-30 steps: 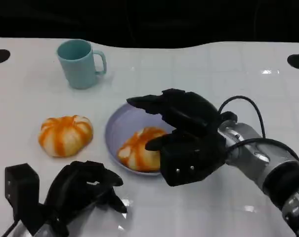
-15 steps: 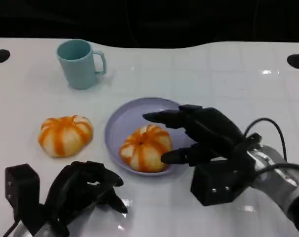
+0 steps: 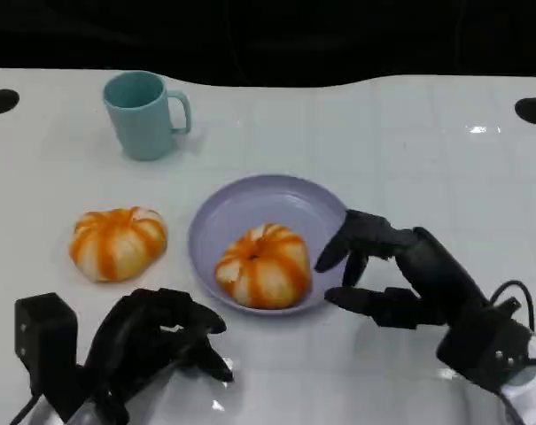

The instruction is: Grasp the bread from the table and place it into the plate.

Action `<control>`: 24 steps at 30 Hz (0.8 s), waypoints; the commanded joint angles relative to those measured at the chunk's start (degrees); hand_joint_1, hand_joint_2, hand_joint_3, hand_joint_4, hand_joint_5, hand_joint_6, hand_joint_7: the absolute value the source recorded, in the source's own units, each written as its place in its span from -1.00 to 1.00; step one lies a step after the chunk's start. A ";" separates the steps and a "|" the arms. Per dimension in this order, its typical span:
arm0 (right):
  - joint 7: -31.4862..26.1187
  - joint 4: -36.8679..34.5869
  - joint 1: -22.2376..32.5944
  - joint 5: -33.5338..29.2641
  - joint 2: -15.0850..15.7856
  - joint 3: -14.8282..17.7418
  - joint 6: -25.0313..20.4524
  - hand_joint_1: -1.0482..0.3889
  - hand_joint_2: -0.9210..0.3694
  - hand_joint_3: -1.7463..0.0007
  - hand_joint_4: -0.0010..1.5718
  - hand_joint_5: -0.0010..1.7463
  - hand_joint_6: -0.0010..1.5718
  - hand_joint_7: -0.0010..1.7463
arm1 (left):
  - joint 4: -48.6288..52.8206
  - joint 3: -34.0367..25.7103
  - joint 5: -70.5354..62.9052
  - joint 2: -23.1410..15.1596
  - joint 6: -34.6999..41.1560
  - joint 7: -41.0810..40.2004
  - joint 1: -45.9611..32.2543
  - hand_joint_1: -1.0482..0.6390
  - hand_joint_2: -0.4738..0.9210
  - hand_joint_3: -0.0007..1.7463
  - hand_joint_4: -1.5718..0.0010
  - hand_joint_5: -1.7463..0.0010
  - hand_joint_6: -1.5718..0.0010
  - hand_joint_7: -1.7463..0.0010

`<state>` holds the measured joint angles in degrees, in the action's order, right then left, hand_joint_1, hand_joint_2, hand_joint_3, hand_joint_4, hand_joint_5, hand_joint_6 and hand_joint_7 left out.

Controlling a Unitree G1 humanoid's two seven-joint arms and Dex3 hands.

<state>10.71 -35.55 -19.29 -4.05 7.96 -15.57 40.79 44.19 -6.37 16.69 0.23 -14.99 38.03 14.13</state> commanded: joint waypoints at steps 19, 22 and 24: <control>13.04 31.81 26.05 14.78 2.53 9.60 -22.17 -0.33 -1.00 0.75 -0.27 1.00 -0.37 0.92 | -1.69 0.52 -0.02 0.02 1.61 -0.12 -2.35 -1.00 0.81 -1.00 -0.91 0.34 -1.00 0.76; 14.55 32.15 27.45 17.21 1.85 10.31 -22.77 -0.26 -1.00 0.75 -0.27 1.00 -0.34 0.85 | -1.91 0.47 0.16 -0.17 2.17 -0.14 -2.45 -1.00 0.81 -1.00 -0.91 0.34 -1.00 0.76; 14.78 32.18 27.87 17.84 1.45 10.61 -23.55 -0.26 -1.00 0.76 -0.27 1.00 -0.32 0.83 | -1.80 0.39 0.30 -0.24 2.02 0.13 -2.48 -1.00 0.80 -1.00 -0.91 0.34 -1.00 0.75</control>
<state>25.12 -4.01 7.83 12.44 9.48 -5.97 18.30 42.09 -5.84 17.13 0.74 -13.75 37.80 12.69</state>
